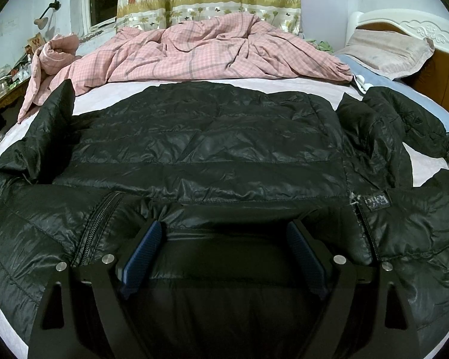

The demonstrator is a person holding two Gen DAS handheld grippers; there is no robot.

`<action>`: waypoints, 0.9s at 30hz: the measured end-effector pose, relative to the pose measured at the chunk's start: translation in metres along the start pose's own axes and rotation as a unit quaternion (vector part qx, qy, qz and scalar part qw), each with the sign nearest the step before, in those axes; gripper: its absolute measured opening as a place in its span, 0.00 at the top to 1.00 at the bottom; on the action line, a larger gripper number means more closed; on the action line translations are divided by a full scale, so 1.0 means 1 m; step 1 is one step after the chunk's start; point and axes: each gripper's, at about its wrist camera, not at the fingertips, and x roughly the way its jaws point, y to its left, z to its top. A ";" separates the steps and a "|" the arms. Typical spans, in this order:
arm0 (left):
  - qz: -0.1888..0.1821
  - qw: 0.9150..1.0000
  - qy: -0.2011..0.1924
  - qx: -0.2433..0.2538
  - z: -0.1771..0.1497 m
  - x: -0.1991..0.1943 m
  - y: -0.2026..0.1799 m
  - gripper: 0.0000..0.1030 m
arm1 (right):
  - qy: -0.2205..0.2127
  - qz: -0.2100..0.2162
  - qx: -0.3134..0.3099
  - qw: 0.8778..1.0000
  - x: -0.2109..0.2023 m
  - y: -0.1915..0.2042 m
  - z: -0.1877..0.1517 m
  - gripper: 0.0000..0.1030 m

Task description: Fold large clothes

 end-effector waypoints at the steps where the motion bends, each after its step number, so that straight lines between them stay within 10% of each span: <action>1: -0.002 1.000 0.020 -0.021 -0.001 0.007 0.008 0.03 | 0.000 0.000 0.000 1.000 0.000 0.000 0.000 0.15; 7: -0.024 0.999 0.036 -0.029 -0.010 0.014 0.009 0.18 | 0.000 0.001 0.001 1.000 0.000 0.000 0.000 0.15; 11: -0.072 0.996 0.057 0.005 -0.017 0.019 0.000 0.90 | 0.000 0.000 0.001 1.000 0.000 0.000 0.000 0.15; 16: -0.177 0.980 -0.052 0.071 -0.022 -0.032 -0.033 0.92 | -0.001 0.000 0.001 1.000 0.000 0.000 0.000 0.15; 20: -0.285 0.943 -0.095 0.145 -0.042 -0.086 -0.070 0.94 | -0.001 0.000 0.001 1.000 0.000 0.000 -0.001 0.15; 23: -0.338 0.917 -0.082 0.195 -0.069 -0.099 -0.097 0.94 | -0.001 0.000 0.001 1.000 0.000 0.000 -0.001 0.15; 27: -0.350 0.903 -0.040 0.245 -0.107 -0.085 -0.132 0.94 | -0.001 0.001 0.002 1.000 0.000 0.000 -0.001 0.15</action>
